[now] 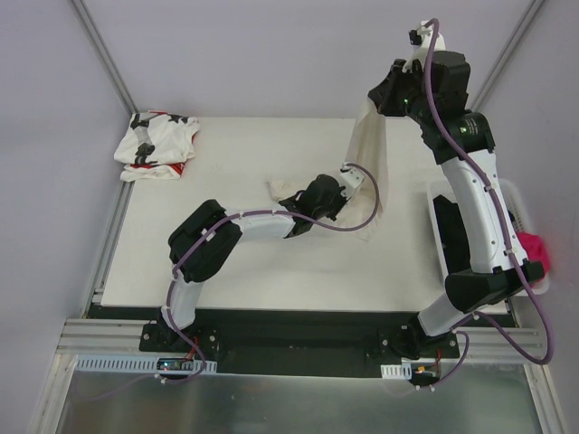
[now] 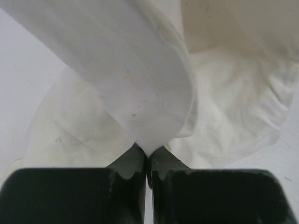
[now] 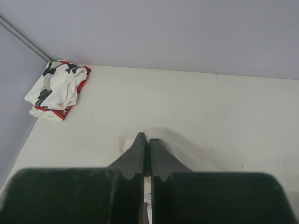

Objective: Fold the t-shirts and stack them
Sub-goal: Flatten out the tshirt

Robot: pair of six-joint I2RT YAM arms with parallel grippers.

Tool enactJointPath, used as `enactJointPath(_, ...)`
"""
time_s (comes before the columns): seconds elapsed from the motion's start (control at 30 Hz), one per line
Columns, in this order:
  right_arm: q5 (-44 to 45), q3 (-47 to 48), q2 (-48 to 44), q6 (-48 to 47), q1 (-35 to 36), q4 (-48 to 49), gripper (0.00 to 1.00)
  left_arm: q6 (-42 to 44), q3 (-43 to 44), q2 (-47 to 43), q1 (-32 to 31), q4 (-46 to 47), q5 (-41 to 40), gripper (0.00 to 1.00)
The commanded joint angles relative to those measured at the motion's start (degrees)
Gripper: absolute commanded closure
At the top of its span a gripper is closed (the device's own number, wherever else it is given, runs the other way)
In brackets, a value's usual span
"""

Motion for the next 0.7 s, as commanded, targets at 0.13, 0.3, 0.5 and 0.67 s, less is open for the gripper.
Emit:
enactJointPath(0.13, -1.44, 0.17, -1.99, 2.09, -1.23, 3.79, 0.99, 0.61, 0.77, -1.92, -0.26, -0.77, -4.76, 1.00)
enactJointPath(0.3, -1.78, -0.36, -1.73, 2.36, -1.93, 3.62, 0.99, 4.03, 1.55, -7.71, -0.17, -2.61, -12.67, 1.00)
enactJointPath(0.5, -1.79, -0.54, -1.64, 2.27, -2.28, 3.00, 0.99, 6.59, 8.84, -13.60, 2.02, -10.16, -18.04, 1.00)
enactJointPath(0.67, -2.66, -0.01, -1.38, 1.74, -2.29, 2.30, 0.99, 12.55, 16.56, -17.56, 3.96, -12.64, -20.59, 1.00)
